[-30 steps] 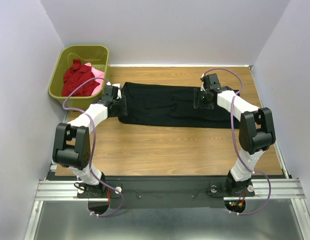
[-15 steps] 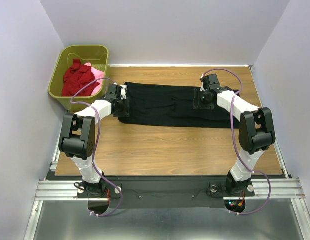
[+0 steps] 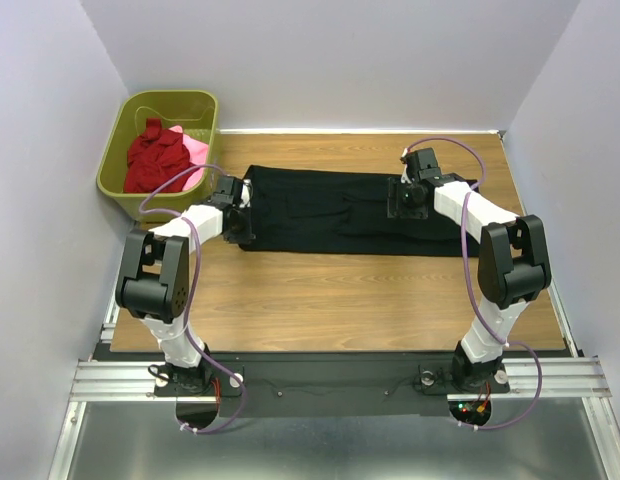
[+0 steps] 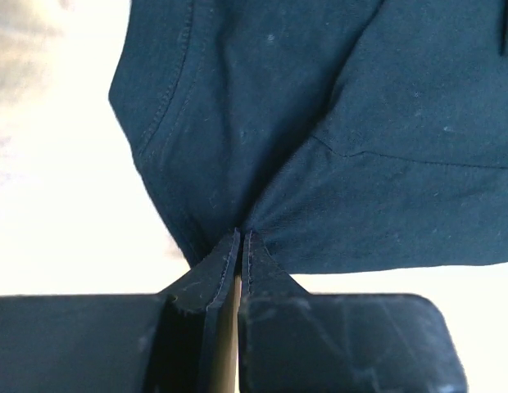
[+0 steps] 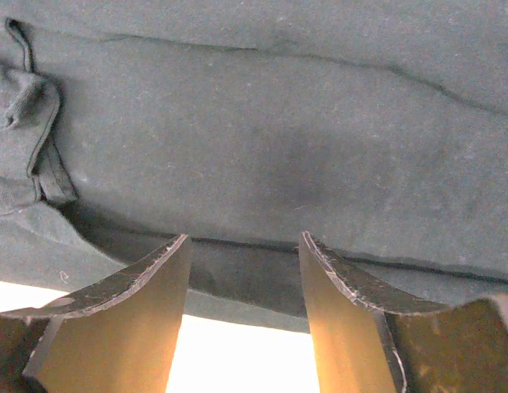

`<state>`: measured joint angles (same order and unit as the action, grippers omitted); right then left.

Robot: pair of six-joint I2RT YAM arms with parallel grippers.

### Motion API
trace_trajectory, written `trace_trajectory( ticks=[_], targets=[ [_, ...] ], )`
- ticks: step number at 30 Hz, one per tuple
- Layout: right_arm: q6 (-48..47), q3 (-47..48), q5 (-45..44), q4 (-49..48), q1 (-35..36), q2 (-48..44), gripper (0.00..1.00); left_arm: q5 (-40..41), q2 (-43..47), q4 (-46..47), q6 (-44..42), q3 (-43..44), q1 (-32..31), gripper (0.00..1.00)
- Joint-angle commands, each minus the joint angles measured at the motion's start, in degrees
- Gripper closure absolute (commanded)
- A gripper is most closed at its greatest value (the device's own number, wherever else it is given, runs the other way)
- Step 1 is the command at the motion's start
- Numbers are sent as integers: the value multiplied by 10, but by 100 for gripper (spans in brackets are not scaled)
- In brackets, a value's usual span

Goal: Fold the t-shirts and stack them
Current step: Fold the tshirt

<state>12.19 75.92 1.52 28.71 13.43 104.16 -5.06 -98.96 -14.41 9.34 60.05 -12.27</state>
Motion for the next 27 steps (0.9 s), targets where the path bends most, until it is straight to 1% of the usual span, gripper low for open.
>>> trace_trajectory(
  ticks=[1,6,9,11,13,14,15,16,19,20,21,23,24,26,27],
  targets=[
    [-7,-6,-5,-20,-3,-19,39,27,41,-43,30,-15,-1,100],
    [-7,-8,-12,-20,-3,-16,39,37,38,-49,52,-46,1,99],
    [-20,-4,-10,-20,-2,-18,39,38,34,-56,61,-50,3,94],
    [-23,-2,-6,-20,-2,-20,40,38,42,-59,68,-56,3,93],
    [-24,-1,-6,-20,-2,-22,40,45,55,-63,73,-62,3,89],
    [-25,-1,-6,-20,-2,-22,40,62,66,-65,75,-65,3,81],
    [-25,-1,0,-20,-2,-22,40,67,71,-67,76,-68,3,75],
    [-26,-1,3,-20,-3,-23,40,73,76,-69,77,-71,3,71],
    [-23,-2,9,-20,-2,-31,40,90,100,-69,85,-77,8,70],
    [-23,-2,9,-20,-2,-37,40,97,112,-69,88,-77,8,64],
    [-26,-1,9,-20,-2,-40,39,99,118,-68,89,-76,8,51],
    [-31,5,16,-20,0,-47,39,106,132,-68,90,-68,8,41],
    [-36,9,28,-20,4,-48,39,108,138,-69,89,-65,8,31],
    [-52,25,45,-22,21,-44,39,109,157,-67,84,-52,7,23],
    [-67,33,47,-22,32,-41,39,111,165,-66,85,-48,6,23]
  ],
)
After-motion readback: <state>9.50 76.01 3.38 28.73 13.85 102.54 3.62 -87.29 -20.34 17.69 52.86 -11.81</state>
